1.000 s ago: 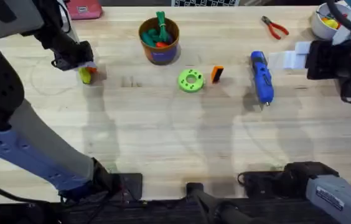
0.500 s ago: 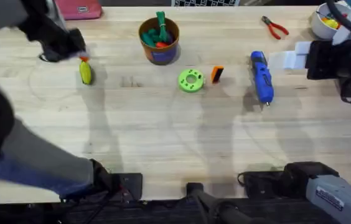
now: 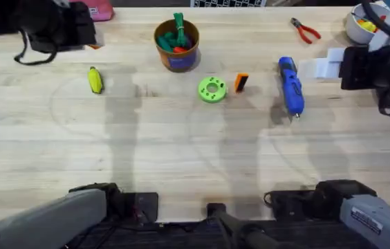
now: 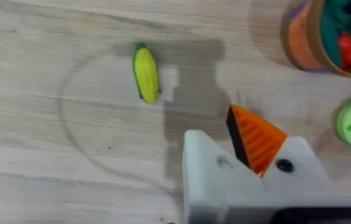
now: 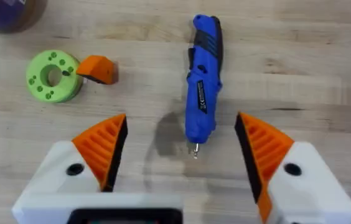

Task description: Pick up the gripper from the table and insert it into the empty holder that is missing its gripper. Then pick up a screw, insert it into the mounting hole, and use the screwdriver to tighten it. Finally, clean up the table by picking up the vegetable and placing it into the bucket.

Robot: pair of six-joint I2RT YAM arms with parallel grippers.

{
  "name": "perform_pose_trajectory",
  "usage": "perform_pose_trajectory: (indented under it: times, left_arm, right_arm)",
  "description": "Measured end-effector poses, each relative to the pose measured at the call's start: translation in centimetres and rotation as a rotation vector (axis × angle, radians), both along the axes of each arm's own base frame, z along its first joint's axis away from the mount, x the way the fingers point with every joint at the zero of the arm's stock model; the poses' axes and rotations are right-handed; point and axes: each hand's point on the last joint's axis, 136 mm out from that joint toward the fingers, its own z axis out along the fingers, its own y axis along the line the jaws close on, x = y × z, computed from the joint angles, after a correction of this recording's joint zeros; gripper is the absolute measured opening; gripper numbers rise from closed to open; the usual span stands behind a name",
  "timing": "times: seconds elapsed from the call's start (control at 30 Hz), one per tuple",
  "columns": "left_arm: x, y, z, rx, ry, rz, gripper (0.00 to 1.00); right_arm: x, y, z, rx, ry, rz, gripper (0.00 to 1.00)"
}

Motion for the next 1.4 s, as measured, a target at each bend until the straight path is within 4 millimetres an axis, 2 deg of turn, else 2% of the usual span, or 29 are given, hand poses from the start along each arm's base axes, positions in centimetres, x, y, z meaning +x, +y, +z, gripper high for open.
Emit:
perform_pose_trajectory:
  times: [0.07, 0.1, 0.13, 0.23, 0.27, 0.3, 0.43, 0.6, 0.7, 1.03, 1.27, 1.4]
  left_arm:
    - [-1.0, -1.2, 0.2, 0.008, -0.007, -0.032, 0.044]
    - [-1.5, -1.6, 0.2, 0.012, -0.009, -0.044, 0.174]
    - [-2.3, -2.3, 0.1, 0.010, -0.007, -0.058, 0.357]
    - [-3.8, -3.3, 0.1, 0.009, -0.010, -0.083, 0.805]
    - [-4.2, -3.5, 0.1, 0.007, -0.015, -0.086, 0.931]
    - [-4.6, -3.7, 0.2, 0.006, -0.018, -0.090, 0.968]
    - [-5.9, -4.5, 0.7, 0.005, -0.029, -0.116, 0.981]
    - [-6.6, -4.7, 2.0, 0.005, -0.081, -0.126, 0.984]
    - [-6.8, -4.7, 2.1, 0.004, -0.081, -0.126, 0.983]
    - [-5.7, -5.8, 3.0, -0.025, -0.141, -0.180, 0.985]
    - [-6.3, -5.5, 2.5, -0.003, -0.107, -0.191, 0.985]
    - [-6.0, -5.3, 2.7, 0.014, -0.122, -0.195, 0.985]
  right_arm:
    - [0.0, 0.0, 0.0, 0.000, 0.000, 0.000, 0.993]
    - [0.0, 0.0, 0.0, 0.000, 0.000, 0.000, 0.993]
    - [0.0, 0.0, 0.0, 0.000, 0.000, 0.000, 0.993]
    - [0.0, 0.0, 0.0, 0.000, 0.000, 0.000, 0.993]
    - [0.0, 0.0, 0.0, 0.000, 0.000, 0.000, 0.993]
    - [0.0, 0.0, 0.0, 0.000, 0.000, 0.000, 0.994]
    - [0.0, 0.0, 0.0, 0.000, 0.000, 0.000, 0.993]
    - [0.0, 0.0, 0.0, 0.000, 0.000, 0.000, 0.994]
    - [0.0, 0.0, 0.0, 0.000, 0.000, 0.000, 0.994]
    - [0.0, 0.0, 0.0, 0.000, 0.000, 0.000, 0.994]
    - [0.0, 0.0, 0.0, 0.000, 0.000, 0.000, 0.994]
    - [0.0, 0.0, 0.0, 0.000, 0.000, 0.000, 0.994]
